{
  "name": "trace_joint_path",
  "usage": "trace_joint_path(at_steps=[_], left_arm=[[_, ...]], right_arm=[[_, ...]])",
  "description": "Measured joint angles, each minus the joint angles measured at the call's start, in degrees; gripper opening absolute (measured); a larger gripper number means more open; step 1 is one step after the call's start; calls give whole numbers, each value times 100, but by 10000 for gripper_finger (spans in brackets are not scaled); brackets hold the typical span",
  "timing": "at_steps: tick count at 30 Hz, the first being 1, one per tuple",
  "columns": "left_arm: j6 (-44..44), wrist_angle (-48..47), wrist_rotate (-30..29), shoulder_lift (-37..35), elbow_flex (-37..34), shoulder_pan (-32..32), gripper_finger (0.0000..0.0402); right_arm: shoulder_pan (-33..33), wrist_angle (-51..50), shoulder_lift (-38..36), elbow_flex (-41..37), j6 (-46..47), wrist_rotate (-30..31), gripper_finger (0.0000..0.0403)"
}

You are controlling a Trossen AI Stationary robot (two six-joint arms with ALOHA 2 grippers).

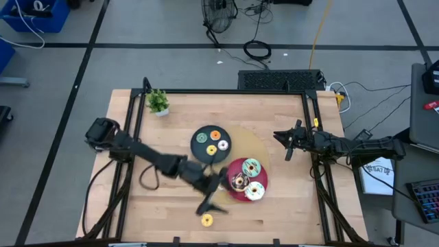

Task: Pick & Place donuts
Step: Put the small yellow doughnut on the blue plate

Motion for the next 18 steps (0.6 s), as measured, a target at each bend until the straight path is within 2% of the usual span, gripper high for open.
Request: trace_joint_path(at_steps=[5, 10, 13, 18], left_arm=[[1294, 18, -614, 0, 0, -781, 351], [1285, -426, -952, -91, 33, -1282, 351], [1080, -1363, -1268, -97, 291, -1458, 351], [965, -3042, -2419, 21, 956, -1688, 351]], right_arm=[[-1, 0, -1, 1, 0, 0, 55], [0, 0, -1, 0, 0, 1, 55], [0, 2, 0, -1, 0, 0, 55], [-1, 15, 2, -1, 0, 0, 55]])
